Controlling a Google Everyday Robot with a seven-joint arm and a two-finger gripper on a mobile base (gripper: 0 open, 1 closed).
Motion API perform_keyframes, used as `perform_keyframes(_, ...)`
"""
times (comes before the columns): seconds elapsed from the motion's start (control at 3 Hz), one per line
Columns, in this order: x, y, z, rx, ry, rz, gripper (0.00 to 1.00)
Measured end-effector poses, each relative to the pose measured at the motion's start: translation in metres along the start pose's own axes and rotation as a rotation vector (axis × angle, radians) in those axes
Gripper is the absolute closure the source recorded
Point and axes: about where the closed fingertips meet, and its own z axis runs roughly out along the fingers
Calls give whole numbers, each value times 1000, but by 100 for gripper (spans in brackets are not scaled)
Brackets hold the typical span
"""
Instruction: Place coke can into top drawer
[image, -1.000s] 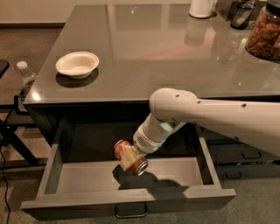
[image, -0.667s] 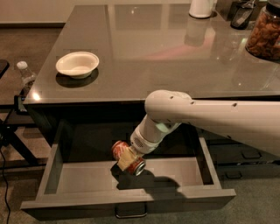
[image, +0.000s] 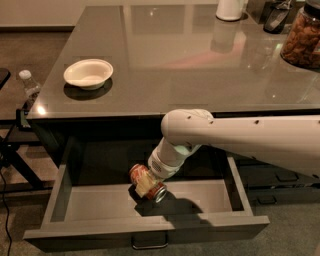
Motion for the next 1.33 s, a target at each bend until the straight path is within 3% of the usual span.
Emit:
perform_keyframes(0.67,-6,-15,19,20,23,-4,100)
perform_keyframes(1.0,-6,-15,19,20,23,-5,84)
perform_keyframes(1.33,-6,-15,19,20,23,-5,60)
